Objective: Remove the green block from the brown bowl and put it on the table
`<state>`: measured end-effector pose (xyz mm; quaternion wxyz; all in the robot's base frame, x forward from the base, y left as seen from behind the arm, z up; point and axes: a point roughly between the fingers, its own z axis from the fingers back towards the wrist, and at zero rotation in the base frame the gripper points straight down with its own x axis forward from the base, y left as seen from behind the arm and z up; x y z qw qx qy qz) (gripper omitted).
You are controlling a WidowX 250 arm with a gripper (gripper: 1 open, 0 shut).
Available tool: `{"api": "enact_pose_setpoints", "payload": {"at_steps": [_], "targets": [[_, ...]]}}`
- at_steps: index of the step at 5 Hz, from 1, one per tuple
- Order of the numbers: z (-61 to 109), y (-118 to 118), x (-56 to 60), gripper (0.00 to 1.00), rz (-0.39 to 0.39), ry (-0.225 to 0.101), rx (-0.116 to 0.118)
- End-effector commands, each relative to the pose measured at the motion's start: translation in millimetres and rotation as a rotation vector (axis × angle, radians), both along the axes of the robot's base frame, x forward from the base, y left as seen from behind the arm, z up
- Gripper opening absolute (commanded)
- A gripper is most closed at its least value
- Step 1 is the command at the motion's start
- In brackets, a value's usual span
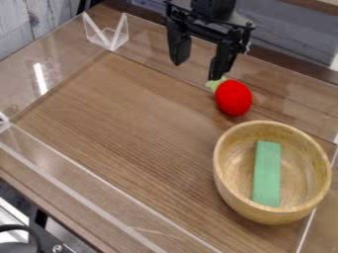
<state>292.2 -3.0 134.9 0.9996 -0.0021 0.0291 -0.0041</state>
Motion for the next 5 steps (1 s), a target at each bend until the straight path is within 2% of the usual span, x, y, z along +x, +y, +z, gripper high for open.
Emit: {"api": "enact_pose_setpoints", "payload": {"at_steps": [1, 2, 3, 5], "targets": [[-2.1, -6.9, -4.5, 1.00, 0.062, 0.017, -0.006], [-13.5, -13.2, -11.3, 1.00, 0.025, 0.030, -0.012], [-21.7, -29.6, -18.2, 1.00, -0.007, 0.025, -0.018], [-14.3, -99.0, -27.5, 1.00, 0.126, 0.004, -0.042]]}}
